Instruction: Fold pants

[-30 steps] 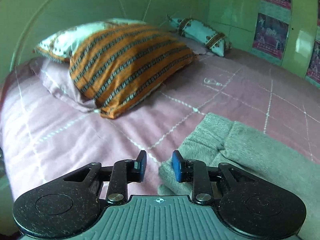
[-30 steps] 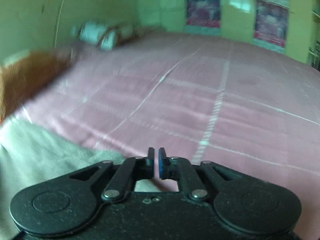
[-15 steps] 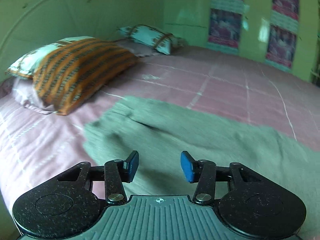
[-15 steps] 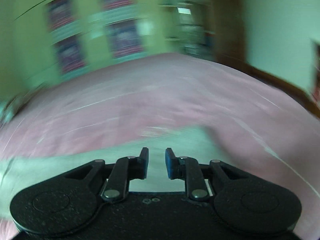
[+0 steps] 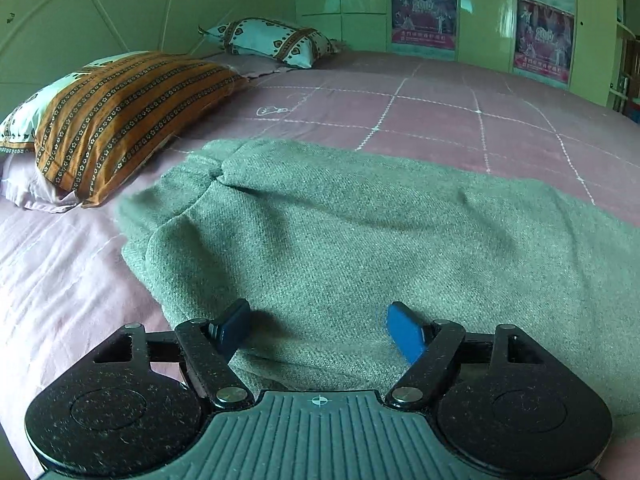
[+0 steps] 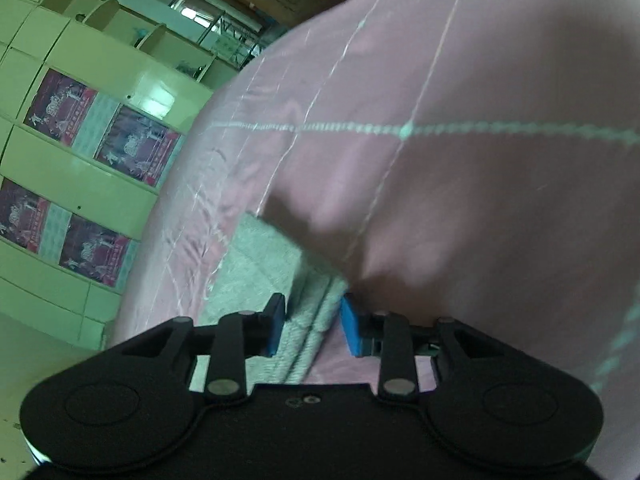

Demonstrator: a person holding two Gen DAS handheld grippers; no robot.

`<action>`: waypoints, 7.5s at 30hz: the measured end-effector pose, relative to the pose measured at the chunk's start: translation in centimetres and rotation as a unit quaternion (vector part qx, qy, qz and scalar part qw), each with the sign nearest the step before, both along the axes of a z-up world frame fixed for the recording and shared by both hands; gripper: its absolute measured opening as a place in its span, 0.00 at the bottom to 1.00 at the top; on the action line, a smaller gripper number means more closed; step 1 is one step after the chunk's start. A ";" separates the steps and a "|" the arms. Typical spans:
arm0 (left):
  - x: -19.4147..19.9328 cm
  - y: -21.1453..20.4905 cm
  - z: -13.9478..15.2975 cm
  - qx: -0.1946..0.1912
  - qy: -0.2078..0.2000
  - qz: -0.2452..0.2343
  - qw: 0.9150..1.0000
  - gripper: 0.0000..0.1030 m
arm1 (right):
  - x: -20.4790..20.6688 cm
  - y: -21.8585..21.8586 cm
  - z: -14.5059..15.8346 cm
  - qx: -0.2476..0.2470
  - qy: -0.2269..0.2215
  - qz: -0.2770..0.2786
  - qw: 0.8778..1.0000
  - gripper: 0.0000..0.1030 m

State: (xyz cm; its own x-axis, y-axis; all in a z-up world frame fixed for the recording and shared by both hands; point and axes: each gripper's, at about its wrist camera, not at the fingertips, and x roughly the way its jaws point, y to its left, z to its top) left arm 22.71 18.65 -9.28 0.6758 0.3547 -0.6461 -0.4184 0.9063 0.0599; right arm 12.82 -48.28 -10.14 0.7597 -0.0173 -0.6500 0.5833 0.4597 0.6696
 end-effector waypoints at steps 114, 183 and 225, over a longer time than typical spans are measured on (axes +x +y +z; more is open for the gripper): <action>9.6 -12.1 3.5 -0.031 -0.027 -0.170 0.985 0.86 | 12.3 27.6 4.8 -0.264 -0.027 0.321 0.909 0.16; 2.3 19.7 -5.4 -0.283 -0.144 -0.071 0.946 0.42 | 6.7 46.2 4.2 -0.321 -0.010 0.446 0.836 0.43; 4.6 -27.5 5.4 -0.178 -0.063 -0.399 0.897 0.91 | 1.4 16.9 5.1 -0.157 -0.019 0.165 0.974 0.54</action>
